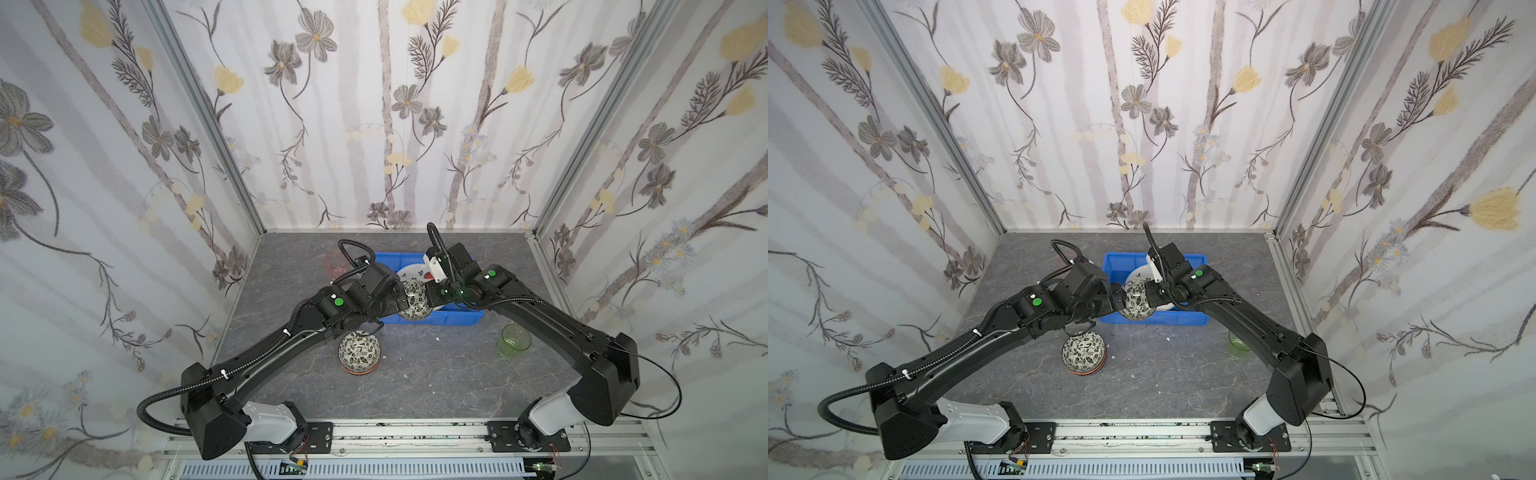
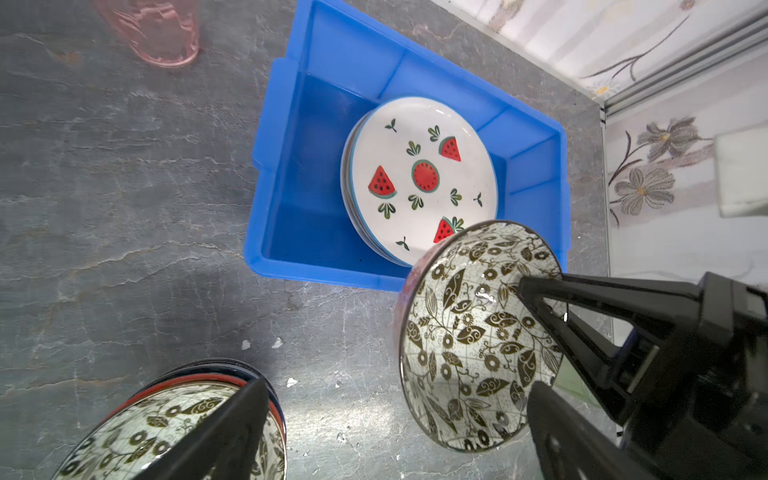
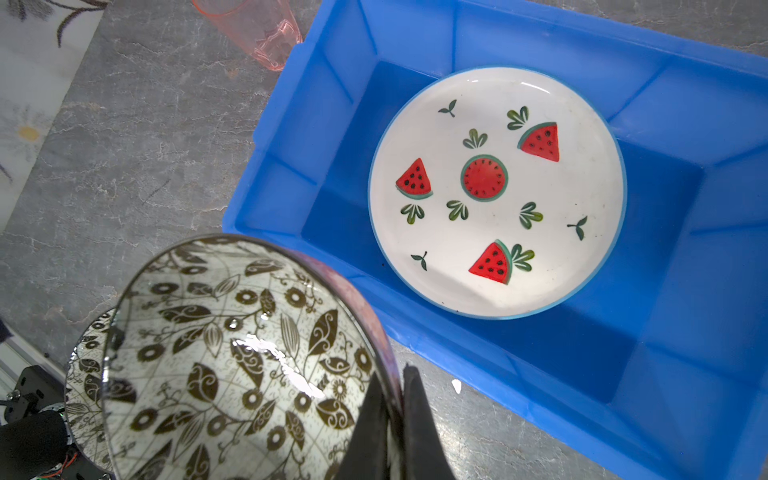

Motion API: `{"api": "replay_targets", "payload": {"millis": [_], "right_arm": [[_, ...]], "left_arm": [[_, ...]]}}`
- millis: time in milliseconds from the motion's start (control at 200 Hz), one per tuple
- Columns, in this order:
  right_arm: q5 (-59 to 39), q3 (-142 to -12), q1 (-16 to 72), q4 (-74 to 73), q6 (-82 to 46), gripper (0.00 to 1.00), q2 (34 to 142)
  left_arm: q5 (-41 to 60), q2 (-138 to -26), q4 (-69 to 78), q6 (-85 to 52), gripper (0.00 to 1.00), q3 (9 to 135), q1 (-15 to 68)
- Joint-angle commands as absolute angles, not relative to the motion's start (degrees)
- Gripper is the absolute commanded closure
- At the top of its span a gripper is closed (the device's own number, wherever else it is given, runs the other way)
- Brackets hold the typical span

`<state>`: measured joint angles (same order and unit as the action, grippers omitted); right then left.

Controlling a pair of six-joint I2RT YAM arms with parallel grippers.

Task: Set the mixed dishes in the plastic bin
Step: 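Carry the bowl over the bin with the right gripper while the left releases, then lower the bowl onto the watermelon plate in the bin while the left gripper draws back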

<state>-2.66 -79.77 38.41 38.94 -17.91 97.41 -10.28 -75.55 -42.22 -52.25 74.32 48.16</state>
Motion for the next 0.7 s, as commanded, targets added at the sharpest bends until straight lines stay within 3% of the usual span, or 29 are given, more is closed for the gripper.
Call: {"api": "replay_targets", "payload": {"millis": [0,380,694], "right_arm": [[-4.6,-81.8,37.8,37.6,-17.6,1.00,98.5],[-6.2,-91.1,33.7,40.0,-17.2,1.00,106.2],[-6.2,-95.2,30.9,40.4,-16.5,1.00,111.7]], "left_arm": [[-11.8,-72.9,-41.9,-51.6,0.00,71.9,45.8],[-7.3,-66.5,-41.9,-45.9,0.00,66.3,32.9],[-5.1,-69.7,-42.0,-42.7,0.00,67.0,30.2]]}}
